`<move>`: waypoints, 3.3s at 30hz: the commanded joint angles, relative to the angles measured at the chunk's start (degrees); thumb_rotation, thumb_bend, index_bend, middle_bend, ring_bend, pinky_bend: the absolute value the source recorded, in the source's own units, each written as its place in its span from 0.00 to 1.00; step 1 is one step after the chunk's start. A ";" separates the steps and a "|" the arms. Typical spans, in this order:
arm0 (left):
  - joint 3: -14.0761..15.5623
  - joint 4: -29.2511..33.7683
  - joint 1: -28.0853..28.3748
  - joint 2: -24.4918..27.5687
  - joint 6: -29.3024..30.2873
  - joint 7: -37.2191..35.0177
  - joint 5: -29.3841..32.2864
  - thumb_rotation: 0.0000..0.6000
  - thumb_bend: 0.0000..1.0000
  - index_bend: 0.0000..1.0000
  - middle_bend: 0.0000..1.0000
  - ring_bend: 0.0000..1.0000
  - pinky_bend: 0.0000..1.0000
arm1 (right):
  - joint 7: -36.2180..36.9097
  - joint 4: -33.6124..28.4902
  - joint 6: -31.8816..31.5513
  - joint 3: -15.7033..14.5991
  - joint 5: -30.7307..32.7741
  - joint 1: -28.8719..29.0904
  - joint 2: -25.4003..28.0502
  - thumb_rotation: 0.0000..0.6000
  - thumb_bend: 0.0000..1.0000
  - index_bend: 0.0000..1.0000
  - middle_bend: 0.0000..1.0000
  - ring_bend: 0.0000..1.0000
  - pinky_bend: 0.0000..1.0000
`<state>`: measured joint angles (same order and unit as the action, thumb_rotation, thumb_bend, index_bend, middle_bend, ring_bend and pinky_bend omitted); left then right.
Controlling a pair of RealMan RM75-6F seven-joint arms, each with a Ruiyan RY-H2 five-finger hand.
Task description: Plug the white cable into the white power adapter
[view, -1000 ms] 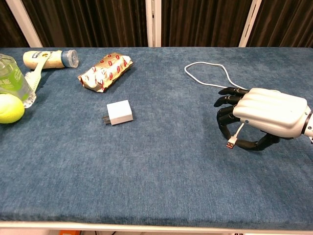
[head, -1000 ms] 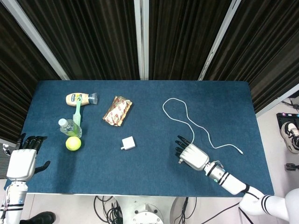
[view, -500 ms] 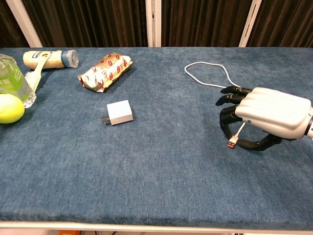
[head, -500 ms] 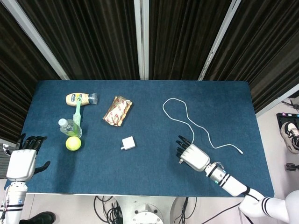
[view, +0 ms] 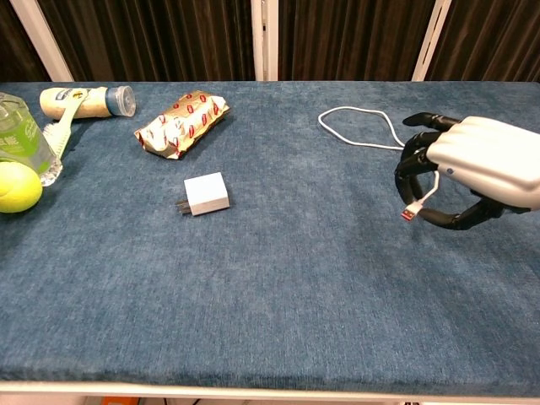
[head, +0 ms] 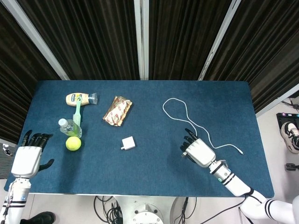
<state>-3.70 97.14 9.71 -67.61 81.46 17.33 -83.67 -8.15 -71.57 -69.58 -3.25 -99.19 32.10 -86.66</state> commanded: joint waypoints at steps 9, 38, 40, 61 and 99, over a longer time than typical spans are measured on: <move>-1.89 2.77 8.50 0.14 -9.40 5.53 -2.32 1.00 0.14 0.18 0.19 0.14 0.06 | 0.22 -0.93 -1.61 0.78 1.30 -1.48 1.44 1.00 0.35 0.64 0.54 0.28 0.01; -5.58 -9.01 37.70 -21.77 -36.86 19.27 35.66 1.00 0.16 0.23 0.22 0.14 0.14 | 0.76 -5.31 -6.46 6.68 4.92 -3.04 8.31 1.00 0.35 0.64 0.53 0.29 0.01; -5.19 -8.59 38.33 -22.05 -36.67 19.06 35.48 0.99 0.16 0.24 0.22 0.14 0.13 | 1.01 -5.07 -6.64 6.65 4.92 -3.22 8.19 1.00 0.35 0.65 0.53 0.29 0.01; -1.87 -7.07 40.68 -21.45 -33.10 16.04 29.21 1.00 0.16 0.30 0.27 0.14 0.13 | 2.33 -4.04 -7.51 6.81 5.21 -4.36 7.95 1.00 0.35 0.65 0.53 0.29 0.01; -1.57 -10.02 42.16 -23.53 -32.57 11.63 27.18 0.83 0.27 0.42 0.40 0.25 0.16 | 1.77 -4.66 -7.89 7.28 5.58 -5.36 7.71 1.00 0.35 0.66 0.54 0.30 0.01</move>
<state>-5.23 87.01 51.93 -91.23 48.78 28.99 -56.43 -6.37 -76.22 -77.45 4.01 -93.59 26.74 -78.96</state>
